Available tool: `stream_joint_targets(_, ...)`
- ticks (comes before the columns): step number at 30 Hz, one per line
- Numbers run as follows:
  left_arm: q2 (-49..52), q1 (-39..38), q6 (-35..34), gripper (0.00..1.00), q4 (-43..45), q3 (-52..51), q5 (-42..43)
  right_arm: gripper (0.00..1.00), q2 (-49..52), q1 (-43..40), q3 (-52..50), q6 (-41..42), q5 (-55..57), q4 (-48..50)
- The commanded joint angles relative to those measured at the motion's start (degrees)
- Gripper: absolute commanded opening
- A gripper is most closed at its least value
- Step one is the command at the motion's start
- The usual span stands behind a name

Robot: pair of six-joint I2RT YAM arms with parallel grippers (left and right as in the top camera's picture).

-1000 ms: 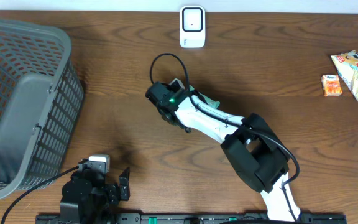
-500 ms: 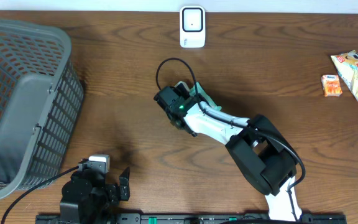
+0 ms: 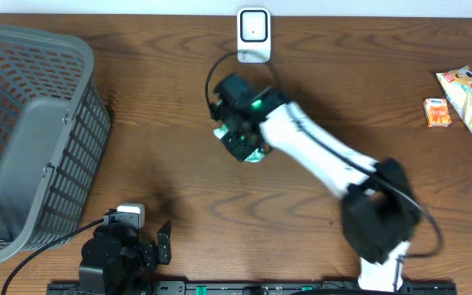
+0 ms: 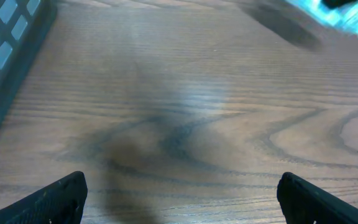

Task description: Scan the item barcode

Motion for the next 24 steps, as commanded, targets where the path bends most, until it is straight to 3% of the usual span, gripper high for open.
stream_joint_targets(1,-0.09,-0.20,0.35,0.98,-0.11,0.24,0.74,0.01,-3.48,-5.62,1.16,-9.84,-29.94,-3.41)
stream_joint_targets(9,-0.09,-0.20,0.35,0.98,-0.11,0.24,0.74,0.01,-0.70,-15.52,-9.60,-24.33,-65.29,-4.04)
stream_joint_targets(14,-0.09,-0.20,0.35,0.98,-0.11,0.24,0.74,0.01,1.51,-17.03,-16.37,-31.67,-79.03,-0.96)
stream_joint_targets(19,-0.09,-0.20,0.35,0.98,-0.11,0.24,0.74,0.01,1.97,-16.70,-20.57,-27.82,-81.15,2.84)
stream_joint_targets(24,-0.09,-0.20,0.35,0.98,-0.11,0.24,0.74,0.01,1.97,-15.78,-20.92,-16.04,-81.15,2.82)
